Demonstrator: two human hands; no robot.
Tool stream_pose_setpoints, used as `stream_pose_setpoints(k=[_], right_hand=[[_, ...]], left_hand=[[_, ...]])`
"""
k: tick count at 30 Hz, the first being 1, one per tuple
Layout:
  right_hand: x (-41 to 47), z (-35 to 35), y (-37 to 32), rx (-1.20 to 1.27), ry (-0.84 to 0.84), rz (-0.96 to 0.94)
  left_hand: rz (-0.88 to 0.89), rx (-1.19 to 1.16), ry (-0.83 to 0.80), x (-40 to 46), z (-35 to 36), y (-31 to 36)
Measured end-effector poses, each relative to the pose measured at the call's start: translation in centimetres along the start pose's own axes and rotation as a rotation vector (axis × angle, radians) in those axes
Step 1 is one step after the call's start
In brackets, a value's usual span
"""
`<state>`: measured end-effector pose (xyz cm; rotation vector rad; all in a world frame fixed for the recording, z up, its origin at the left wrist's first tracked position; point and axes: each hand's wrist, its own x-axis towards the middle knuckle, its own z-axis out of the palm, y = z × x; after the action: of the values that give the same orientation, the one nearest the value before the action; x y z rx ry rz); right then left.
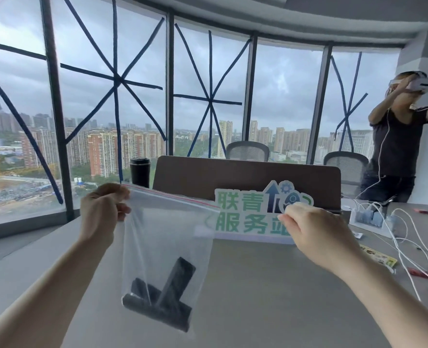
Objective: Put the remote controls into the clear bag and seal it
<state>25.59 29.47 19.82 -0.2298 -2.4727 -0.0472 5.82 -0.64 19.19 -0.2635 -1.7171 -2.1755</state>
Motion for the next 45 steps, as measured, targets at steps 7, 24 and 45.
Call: stream_pose_setpoints(k=[7,24,45], right_hand=[[1.6,4.4,-7.3,0.383,-0.109,-0.082],[6.8,12.4,-12.1,0.458,-0.257,-0.023],[11.3,24.8,-15.8,0.538,-0.283,-0.193]], left_hand=[[0.042,0.088,-0.084,-0.2,0.7,-1.4],[-0.015,0.028,-0.021,6.2,-0.5,-5.4],[-0.170,0.127,-0.020,12.9,-7.4,-19.0]])
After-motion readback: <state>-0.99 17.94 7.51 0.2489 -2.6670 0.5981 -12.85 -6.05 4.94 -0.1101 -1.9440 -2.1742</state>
